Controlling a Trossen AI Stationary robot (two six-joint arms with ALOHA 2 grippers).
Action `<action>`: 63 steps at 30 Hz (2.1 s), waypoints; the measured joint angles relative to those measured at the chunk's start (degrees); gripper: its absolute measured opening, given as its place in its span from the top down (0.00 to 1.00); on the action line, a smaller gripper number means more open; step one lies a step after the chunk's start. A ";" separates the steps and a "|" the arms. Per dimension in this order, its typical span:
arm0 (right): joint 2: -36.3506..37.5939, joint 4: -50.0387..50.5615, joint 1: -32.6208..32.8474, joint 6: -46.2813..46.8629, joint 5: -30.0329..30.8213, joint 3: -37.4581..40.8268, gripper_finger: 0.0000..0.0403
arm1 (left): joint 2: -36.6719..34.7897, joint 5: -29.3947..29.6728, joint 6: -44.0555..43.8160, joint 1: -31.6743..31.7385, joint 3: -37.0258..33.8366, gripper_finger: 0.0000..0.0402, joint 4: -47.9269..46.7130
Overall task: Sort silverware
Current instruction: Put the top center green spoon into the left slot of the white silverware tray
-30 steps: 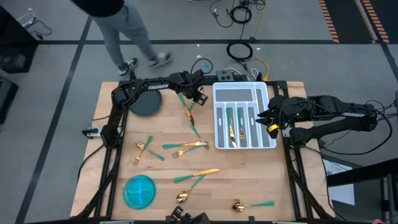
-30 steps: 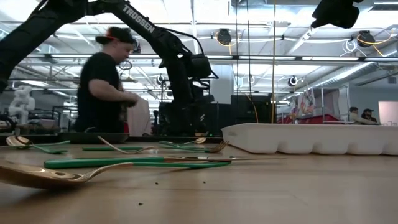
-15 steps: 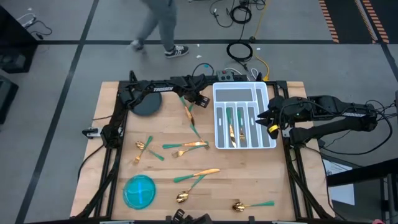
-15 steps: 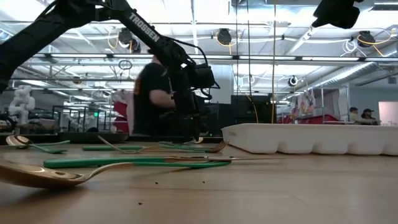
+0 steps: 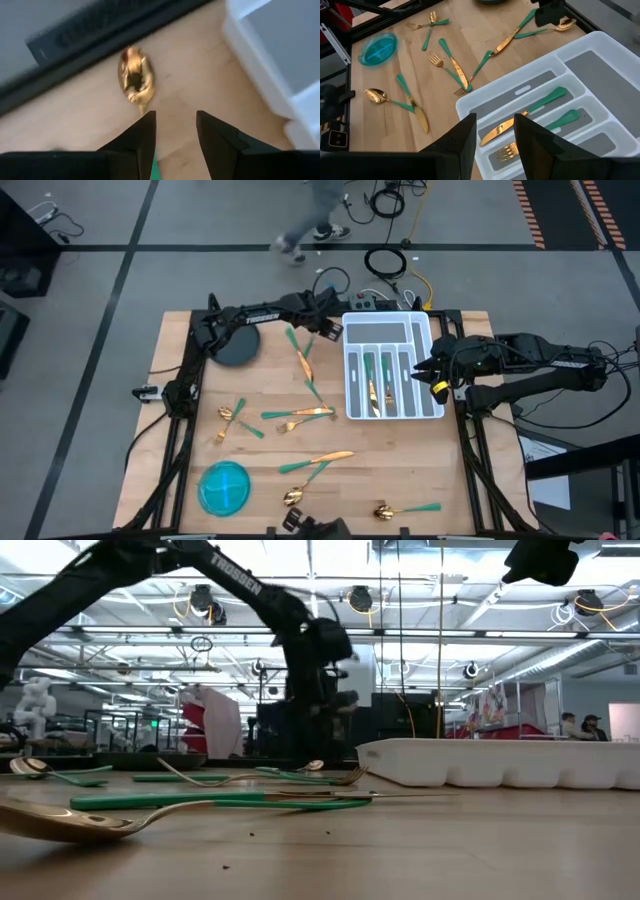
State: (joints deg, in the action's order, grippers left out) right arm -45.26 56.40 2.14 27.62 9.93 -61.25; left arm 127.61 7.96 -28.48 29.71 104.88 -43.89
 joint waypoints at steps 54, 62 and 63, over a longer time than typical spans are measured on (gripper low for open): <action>1.28 -2.58 -0.01 -0.35 -2.56 -0.01 0.69 | 2.60 -12.91 11.80 5.52 5.38 0.61 -9.59; 1.28 -2.67 -0.01 -0.22 -2.56 -0.01 0.69 | 5.43 -12.07 9.41 5.01 5.38 0.61 -9.97; 1.28 -2.70 0.00 -0.25 -2.56 0.00 0.69 | 5.94 -11.14 9.27 4.72 5.38 0.61 -10.19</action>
State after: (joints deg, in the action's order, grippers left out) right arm -43.99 53.70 2.15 27.36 7.38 -61.25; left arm 133.56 -3.18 -19.21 34.42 110.26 -54.09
